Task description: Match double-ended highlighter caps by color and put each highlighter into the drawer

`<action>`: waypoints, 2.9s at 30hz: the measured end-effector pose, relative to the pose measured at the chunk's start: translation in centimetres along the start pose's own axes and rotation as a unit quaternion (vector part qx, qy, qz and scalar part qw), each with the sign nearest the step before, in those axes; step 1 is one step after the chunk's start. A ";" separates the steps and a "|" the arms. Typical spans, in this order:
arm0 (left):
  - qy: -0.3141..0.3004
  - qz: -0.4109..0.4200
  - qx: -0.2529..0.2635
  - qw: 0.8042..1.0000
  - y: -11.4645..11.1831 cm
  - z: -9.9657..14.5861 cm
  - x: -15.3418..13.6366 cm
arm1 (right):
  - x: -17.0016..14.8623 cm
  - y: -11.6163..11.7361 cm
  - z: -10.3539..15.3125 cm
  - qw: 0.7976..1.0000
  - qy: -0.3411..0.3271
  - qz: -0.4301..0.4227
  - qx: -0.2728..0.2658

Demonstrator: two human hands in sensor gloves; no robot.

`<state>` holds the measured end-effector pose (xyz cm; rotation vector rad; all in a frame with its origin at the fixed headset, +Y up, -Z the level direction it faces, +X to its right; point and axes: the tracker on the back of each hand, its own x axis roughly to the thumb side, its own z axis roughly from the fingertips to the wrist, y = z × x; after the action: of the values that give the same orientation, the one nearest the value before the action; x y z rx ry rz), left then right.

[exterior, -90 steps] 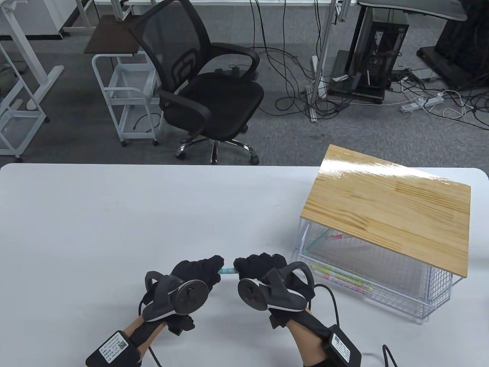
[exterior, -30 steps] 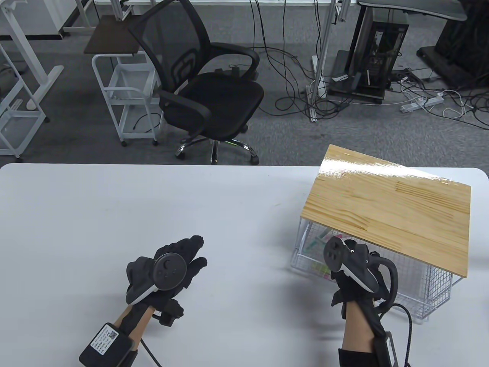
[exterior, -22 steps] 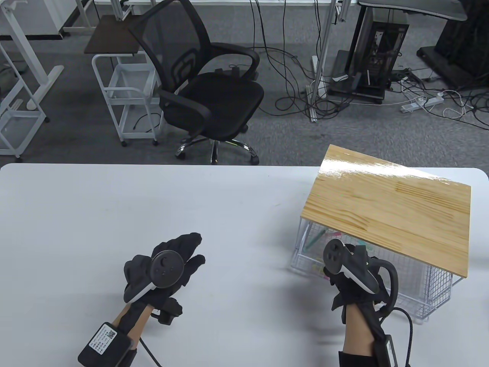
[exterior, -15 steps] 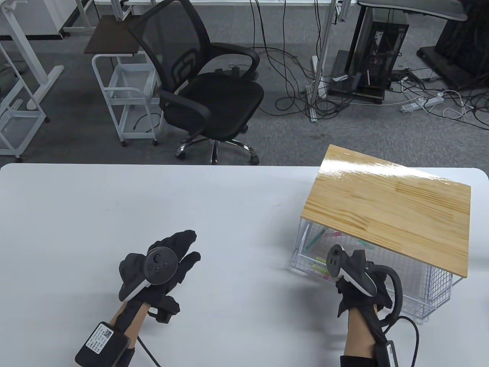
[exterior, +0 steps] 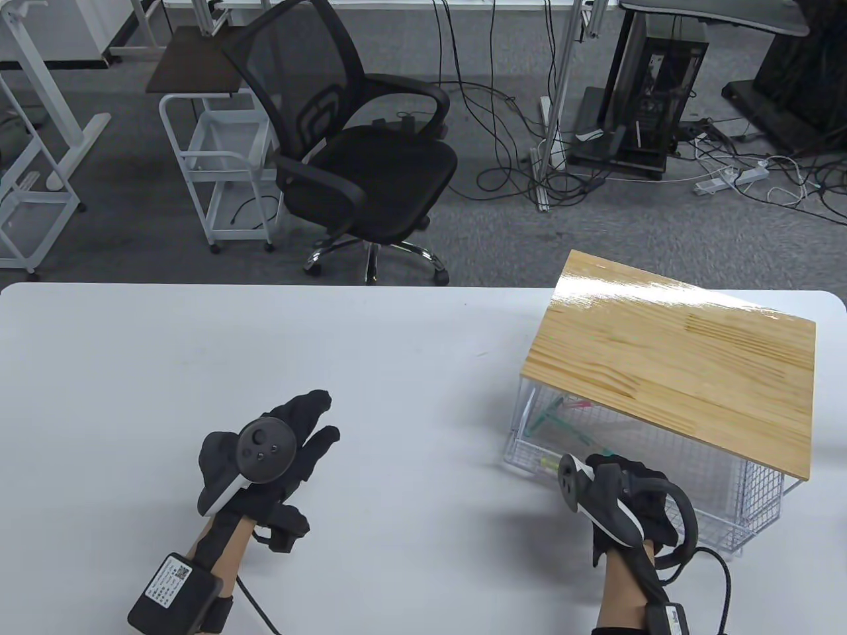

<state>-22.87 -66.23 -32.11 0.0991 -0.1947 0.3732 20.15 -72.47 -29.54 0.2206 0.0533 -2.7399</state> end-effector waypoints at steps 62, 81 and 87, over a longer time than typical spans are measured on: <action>0.108 -0.077 -0.009 0.991 0.1 0.3 -1.6 | 4.8 -4.5 -1.2 0.999 -0.032 -0.031 -0.008; 0.088 -0.270 -0.001 0.959 -4.8 7.5 0.8 | 13.7 -7.0 5.7 0.987 -0.133 -0.080 -0.034; 0.072 -0.253 0.011 0.965 -4.7 7.3 1.4 | 14.1 -7.3 6.1 0.985 -0.142 -0.090 -0.039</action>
<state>-21.13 -71.03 -25.01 0.1385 -0.0162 -0.1278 3.62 -71.48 -25.72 -0.2090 0.1074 -2.9118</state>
